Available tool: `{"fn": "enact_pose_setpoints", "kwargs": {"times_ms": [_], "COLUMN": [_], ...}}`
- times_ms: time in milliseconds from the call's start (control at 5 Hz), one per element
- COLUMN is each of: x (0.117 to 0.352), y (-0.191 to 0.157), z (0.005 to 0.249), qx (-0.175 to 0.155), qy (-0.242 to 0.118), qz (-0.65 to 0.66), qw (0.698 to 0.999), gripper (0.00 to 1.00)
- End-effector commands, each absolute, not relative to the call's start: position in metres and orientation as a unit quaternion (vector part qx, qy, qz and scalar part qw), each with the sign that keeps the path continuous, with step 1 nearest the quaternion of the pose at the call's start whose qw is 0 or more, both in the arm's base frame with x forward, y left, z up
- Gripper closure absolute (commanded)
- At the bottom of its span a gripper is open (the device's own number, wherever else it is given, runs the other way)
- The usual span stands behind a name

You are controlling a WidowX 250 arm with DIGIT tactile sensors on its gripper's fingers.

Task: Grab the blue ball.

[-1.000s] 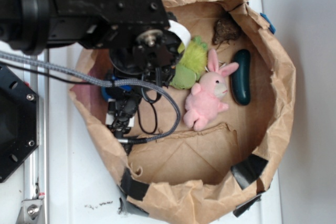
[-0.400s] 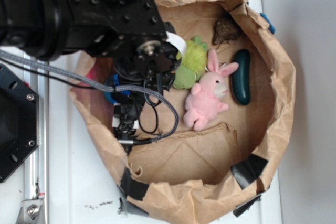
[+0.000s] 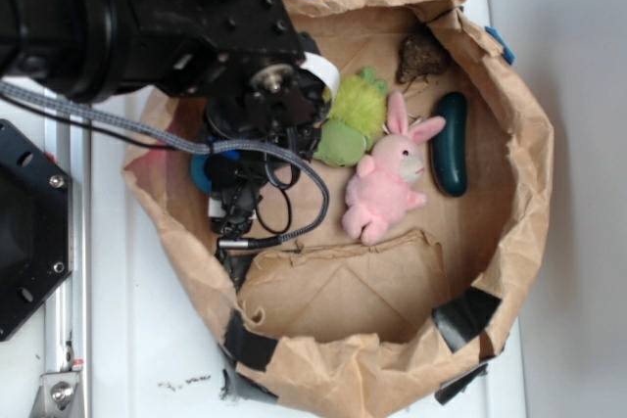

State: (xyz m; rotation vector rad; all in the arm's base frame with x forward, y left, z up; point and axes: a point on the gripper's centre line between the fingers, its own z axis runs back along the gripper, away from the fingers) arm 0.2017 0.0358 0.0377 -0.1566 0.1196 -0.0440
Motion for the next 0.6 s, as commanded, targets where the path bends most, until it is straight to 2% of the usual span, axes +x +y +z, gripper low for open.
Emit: {"fn": "enact_pose_setpoints", "kwargs": {"times_ms": [0,200,400], "x": [0.201,0.204,0.214], "y": [0.034,0.033,0.026], "z": [0.051,0.058,0.079], "qx": [-0.075,-0.075,-0.072], "qy": [0.036,0.028,0.006], "qz": [-0.026,-0.026,-0.03], "qw": [0.996,0.996,0.997], "gripper": [1.0,1.0,1.0]}}
